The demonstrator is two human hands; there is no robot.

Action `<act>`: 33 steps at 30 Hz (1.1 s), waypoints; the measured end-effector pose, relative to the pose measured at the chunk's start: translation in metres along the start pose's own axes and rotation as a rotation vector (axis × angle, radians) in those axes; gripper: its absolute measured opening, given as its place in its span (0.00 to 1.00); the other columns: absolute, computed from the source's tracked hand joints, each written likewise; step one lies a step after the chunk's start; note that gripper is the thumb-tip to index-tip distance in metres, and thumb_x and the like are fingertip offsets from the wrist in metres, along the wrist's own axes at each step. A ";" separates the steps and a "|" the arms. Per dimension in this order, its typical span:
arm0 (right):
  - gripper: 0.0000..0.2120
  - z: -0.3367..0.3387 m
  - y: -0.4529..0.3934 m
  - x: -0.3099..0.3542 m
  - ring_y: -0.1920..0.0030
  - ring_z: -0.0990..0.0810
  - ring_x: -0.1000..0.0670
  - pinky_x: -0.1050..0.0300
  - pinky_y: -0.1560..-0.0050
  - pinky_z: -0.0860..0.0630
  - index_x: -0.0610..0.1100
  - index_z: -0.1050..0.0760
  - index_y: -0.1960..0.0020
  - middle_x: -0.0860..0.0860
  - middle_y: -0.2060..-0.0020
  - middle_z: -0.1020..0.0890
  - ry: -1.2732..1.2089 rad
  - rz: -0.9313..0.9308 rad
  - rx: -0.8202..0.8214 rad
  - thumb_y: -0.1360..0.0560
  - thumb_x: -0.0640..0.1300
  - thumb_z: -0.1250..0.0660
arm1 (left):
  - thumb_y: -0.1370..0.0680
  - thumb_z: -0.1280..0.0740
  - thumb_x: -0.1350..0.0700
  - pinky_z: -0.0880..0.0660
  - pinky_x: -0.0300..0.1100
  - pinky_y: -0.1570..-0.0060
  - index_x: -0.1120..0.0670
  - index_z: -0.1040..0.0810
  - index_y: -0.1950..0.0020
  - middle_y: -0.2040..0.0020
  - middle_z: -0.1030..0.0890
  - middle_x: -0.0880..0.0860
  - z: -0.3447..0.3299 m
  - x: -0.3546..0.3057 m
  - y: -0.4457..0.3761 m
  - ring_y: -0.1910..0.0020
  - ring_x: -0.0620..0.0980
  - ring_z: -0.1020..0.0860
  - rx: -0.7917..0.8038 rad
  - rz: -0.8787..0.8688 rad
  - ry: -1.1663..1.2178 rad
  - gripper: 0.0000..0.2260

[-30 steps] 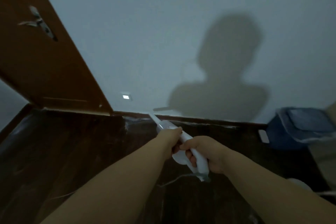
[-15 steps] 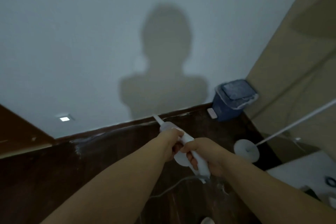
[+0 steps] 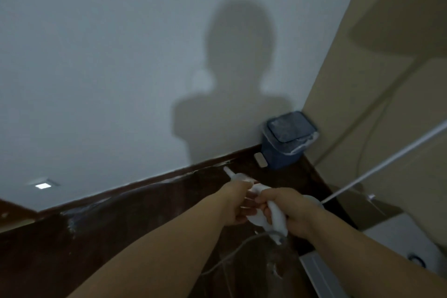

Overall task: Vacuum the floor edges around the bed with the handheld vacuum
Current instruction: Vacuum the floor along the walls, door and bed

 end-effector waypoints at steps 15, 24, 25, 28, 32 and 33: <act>0.11 0.021 -0.030 0.030 0.63 0.23 0.47 0.60 0.67 0.24 0.36 0.22 0.45 0.39 0.60 0.17 -0.069 -0.019 -0.056 0.25 0.40 0.32 | 0.22 0.38 0.43 0.26 0.44 0.46 0.58 0.24 0.41 0.47 0.18 0.57 -0.032 -0.047 -0.043 0.48 0.53 0.21 0.039 0.077 0.011 0.20; 0.13 0.009 -0.040 0.045 0.74 0.27 0.54 0.61 0.71 0.27 0.35 0.25 0.43 0.50 0.79 0.24 0.001 -0.006 -0.111 0.26 0.35 0.34 | 0.20 0.41 0.47 0.27 0.43 0.59 0.60 0.25 0.37 0.48 0.20 0.58 -0.022 -0.075 -0.070 0.53 0.51 0.22 -0.097 0.124 -0.095 0.20; 0.14 0.011 -0.041 0.045 0.74 0.27 0.54 0.61 0.71 0.27 0.35 0.25 0.42 0.50 0.79 0.24 0.004 -0.009 -0.110 0.27 0.35 0.34 | 0.20 0.41 0.46 0.27 0.42 0.56 0.60 0.25 0.37 0.46 0.20 0.57 -0.023 -0.076 -0.072 0.50 0.51 0.22 -0.094 0.139 -0.094 0.20; 0.13 0.016 -0.042 0.048 0.73 0.27 0.53 0.60 0.71 0.27 0.35 0.25 0.42 0.49 0.77 0.23 0.038 -0.028 -0.111 0.27 0.35 0.33 | 0.21 0.39 0.44 0.30 0.39 0.63 0.59 0.25 0.40 0.54 0.22 0.56 -0.029 -0.073 -0.074 0.60 0.49 0.25 -0.112 0.169 -0.133 0.20; 0.05 0.034 -0.042 0.053 0.73 0.29 0.53 0.61 0.69 0.29 0.36 0.23 0.51 0.48 0.76 0.26 0.025 -0.050 -0.095 0.27 0.34 0.34 | 0.23 0.37 0.43 0.31 0.38 0.67 0.57 0.26 0.42 0.54 0.23 0.55 -0.046 -0.069 -0.077 0.61 0.48 0.27 -0.135 0.179 -0.148 0.19; 0.04 0.040 -0.044 0.054 0.73 0.29 0.53 0.60 0.68 0.29 0.36 0.23 0.53 0.48 0.77 0.26 0.017 -0.055 -0.100 0.27 0.35 0.34 | 0.23 0.36 0.43 0.31 0.39 0.68 0.57 0.27 0.41 0.53 0.23 0.55 -0.052 -0.069 -0.079 0.60 0.48 0.27 -0.132 0.179 -0.145 0.19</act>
Point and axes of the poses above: each hand's wrist, its own y-axis away from the middle knuckle, its own z-axis out of the back of the hand, x = y × z, the point moved 4 cm from there along -y, towards the middle knuckle
